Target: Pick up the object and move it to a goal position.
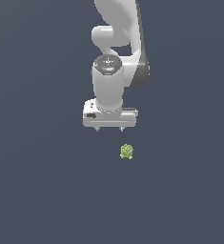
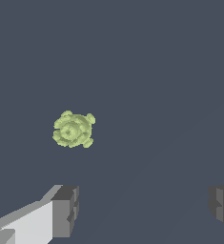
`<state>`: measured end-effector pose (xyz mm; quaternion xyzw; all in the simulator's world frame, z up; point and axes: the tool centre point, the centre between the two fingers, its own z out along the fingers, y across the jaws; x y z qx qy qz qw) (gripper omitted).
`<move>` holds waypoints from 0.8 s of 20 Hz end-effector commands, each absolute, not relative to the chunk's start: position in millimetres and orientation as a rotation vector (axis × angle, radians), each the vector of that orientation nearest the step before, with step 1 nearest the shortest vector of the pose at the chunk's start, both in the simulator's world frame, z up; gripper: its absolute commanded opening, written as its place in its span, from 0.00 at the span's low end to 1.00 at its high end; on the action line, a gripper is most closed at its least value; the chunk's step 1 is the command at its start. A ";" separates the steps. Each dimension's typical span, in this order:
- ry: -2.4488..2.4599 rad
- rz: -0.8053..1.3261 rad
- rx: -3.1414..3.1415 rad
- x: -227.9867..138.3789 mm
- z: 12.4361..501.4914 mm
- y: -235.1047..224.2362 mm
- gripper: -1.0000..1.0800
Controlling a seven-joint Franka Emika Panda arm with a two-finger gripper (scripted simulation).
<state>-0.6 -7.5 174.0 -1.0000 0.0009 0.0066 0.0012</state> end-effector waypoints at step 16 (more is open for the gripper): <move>0.072 0.042 -3.123 1.1 166.0 -3.0 0.96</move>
